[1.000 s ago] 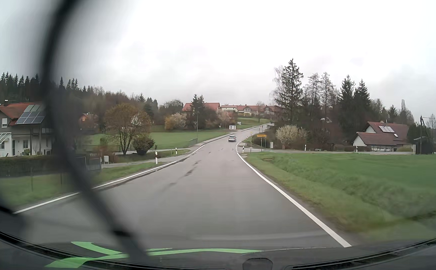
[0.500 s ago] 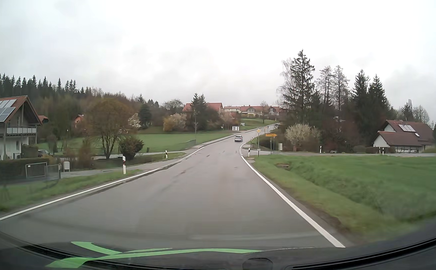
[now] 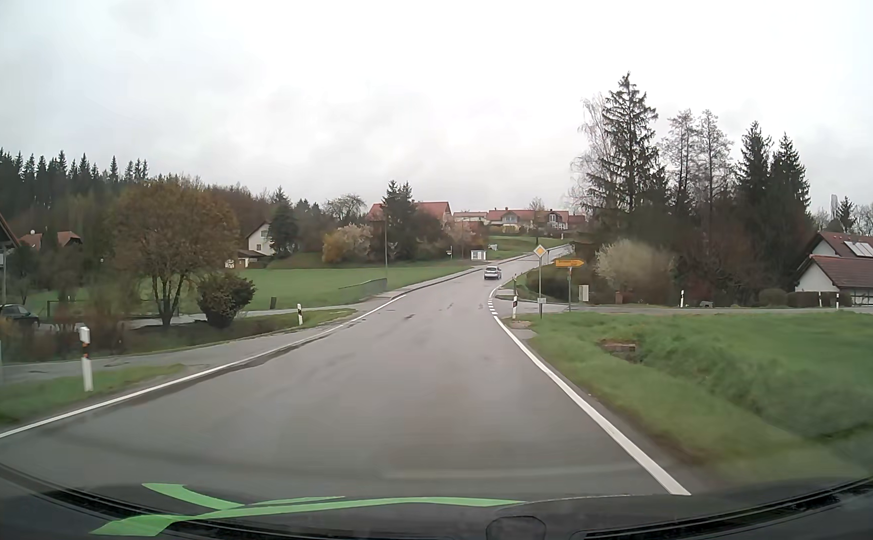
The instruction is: Follow the waypoints while adhering to traffic rules and regulations
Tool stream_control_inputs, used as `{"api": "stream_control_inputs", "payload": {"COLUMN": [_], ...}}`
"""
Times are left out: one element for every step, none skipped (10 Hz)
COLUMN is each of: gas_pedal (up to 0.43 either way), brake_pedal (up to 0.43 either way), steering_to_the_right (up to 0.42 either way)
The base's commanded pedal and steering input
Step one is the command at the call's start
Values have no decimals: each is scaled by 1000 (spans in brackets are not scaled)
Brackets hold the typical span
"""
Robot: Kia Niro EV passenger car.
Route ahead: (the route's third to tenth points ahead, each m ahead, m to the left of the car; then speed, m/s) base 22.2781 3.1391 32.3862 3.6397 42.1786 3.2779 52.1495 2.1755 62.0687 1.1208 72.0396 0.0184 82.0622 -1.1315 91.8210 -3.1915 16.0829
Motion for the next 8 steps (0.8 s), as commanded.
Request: {"api": "stream_control_inputs", "payload": {"gas_pedal": [0, 0, 0, 0, 0, 0, 0, 0], "brake_pedal": [0, 0, 0, 0, 0, 0, 0, 0], "steering_to_the_right": [-8, -8, -8, -8, -7, -6, -5, -3]}}
